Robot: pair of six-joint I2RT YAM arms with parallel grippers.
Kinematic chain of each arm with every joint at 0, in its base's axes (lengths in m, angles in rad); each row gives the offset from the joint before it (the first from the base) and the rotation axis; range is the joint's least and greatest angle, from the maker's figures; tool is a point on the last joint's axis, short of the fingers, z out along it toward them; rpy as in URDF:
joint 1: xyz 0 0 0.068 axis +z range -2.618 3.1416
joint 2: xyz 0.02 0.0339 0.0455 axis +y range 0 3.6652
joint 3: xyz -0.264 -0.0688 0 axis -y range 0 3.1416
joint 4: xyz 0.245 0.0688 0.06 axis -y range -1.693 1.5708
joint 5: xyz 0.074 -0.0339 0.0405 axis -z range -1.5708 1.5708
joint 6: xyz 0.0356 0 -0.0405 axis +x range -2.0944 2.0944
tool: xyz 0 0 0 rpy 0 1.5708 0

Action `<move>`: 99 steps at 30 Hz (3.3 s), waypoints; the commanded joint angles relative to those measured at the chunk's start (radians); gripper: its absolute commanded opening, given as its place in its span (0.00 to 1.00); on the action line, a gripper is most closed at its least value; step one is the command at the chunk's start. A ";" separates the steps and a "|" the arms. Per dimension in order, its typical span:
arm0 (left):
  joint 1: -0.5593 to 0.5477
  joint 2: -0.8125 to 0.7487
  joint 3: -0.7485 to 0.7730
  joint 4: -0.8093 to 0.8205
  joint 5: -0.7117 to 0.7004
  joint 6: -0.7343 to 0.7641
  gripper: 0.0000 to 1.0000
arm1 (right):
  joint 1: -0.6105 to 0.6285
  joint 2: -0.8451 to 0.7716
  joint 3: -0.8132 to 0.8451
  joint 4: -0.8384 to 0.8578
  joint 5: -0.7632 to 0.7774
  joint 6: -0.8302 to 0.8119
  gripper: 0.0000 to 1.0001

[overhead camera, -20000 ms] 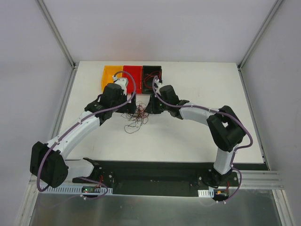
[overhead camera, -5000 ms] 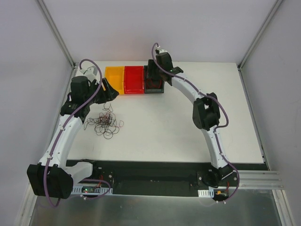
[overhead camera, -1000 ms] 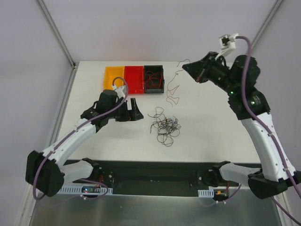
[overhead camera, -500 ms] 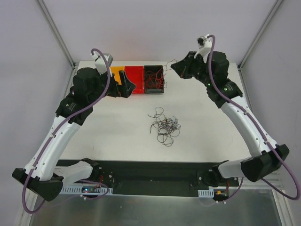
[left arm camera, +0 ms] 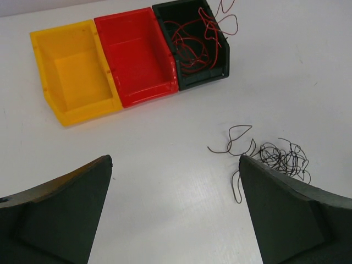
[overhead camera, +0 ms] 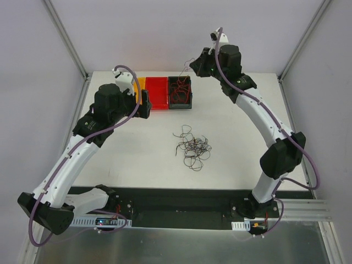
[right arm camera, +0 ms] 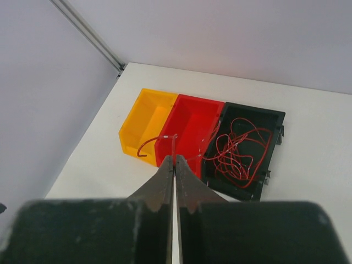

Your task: Untangle the cables

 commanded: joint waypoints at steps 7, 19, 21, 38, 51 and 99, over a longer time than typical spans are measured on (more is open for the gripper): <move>0.011 -0.052 -0.055 0.067 -0.040 0.039 0.99 | 0.006 0.213 0.109 0.067 0.081 -0.136 0.01; 0.034 -0.006 -0.055 0.067 -0.004 0.015 0.99 | 0.039 0.683 0.392 0.003 0.127 -0.038 0.00; 0.034 -0.011 -0.066 0.070 0.000 0.010 0.98 | 0.059 0.745 0.459 -0.038 0.161 -0.047 0.00; 0.055 0.055 -0.064 0.078 0.076 -0.022 0.98 | 0.092 0.557 0.519 -0.325 0.360 -0.227 0.46; 0.027 0.288 -0.041 0.116 0.470 -0.059 0.80 | 0.092 -0.162 -0.476 -0.229 0.014 -0.115 0.72; -0.240 0.126 0.121 0.055 -0.130 -0.021 0.00 | 0.122 -0.264 -1.112 0.020 0.583 0.270 0.28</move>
